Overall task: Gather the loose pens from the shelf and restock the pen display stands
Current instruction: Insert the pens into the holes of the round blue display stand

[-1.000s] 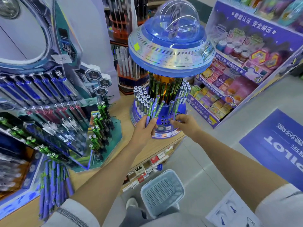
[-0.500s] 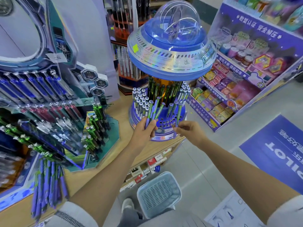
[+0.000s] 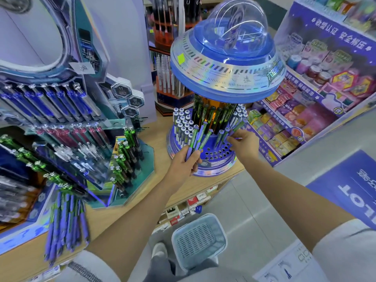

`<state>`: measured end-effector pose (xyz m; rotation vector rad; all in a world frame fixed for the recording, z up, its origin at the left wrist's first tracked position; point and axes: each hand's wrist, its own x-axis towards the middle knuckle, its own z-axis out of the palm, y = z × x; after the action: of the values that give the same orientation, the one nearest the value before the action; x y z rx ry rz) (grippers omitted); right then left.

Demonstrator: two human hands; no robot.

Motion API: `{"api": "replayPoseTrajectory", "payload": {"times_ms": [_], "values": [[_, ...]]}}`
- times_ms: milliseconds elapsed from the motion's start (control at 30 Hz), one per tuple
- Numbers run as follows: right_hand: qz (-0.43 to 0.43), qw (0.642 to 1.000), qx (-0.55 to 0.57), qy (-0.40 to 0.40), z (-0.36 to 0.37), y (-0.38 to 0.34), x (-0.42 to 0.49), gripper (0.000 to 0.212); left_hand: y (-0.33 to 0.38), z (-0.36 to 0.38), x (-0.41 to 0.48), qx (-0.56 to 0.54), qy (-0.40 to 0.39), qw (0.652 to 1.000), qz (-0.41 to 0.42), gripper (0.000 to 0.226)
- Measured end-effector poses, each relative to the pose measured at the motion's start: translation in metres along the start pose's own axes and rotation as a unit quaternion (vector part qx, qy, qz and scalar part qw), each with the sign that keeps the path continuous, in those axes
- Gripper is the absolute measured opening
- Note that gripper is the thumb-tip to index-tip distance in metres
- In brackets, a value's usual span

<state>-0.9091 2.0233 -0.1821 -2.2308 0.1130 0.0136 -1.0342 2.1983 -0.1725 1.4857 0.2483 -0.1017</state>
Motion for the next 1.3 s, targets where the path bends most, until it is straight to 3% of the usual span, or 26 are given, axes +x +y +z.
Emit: {"api": "replayPoseTrajectory", "payload": {"times_ms": [200, 400, 633, 767, 933, 1300], "values": [[-0.028, 0.998, -0.062, -0.001, 0.001, -0.004, 0.011, 0.008, 0.001, -0.001, 0.002, -0.003, -0.011, 1.000, -0.008, 0.018], [-0.037, 0.997, -0.065, -0.021, -0.001, 0.000, 0.012, 0.011, -0.001, 0.000, 0.003, -0.007, -0.009, 1.000, -0.007, 0.018], [0.004, 0.992, -0.086, -0.095, 0.001, 0.002, 0.011, 0.015, 0.000, 0.002, 0.000, -0.007, 0.002, 1.000, -0.001, 0.017], [0.014, 0.999, 0.001, -0.041, 0.008, 0.002, 0.008, 0.021, -0.002, -0.001, -0.003, -0.013, 0.008, 1.000, -0.002, 0.015], [0.021, 0.999, -0.009, -0.037, 0.011, 0.003, 0.009, 0.007, -0.003, -0.002, -0.004, -0.013, 0.008, 1.000, -0.004, 0.020], [0.042, 0.998, -0.009, -0.055, 0.014, 0.008, 0.002, 0.011, -0.005, -0.001, -0.007, -0.008, -0.007, 1.000, 0.002, 0.015]]}}
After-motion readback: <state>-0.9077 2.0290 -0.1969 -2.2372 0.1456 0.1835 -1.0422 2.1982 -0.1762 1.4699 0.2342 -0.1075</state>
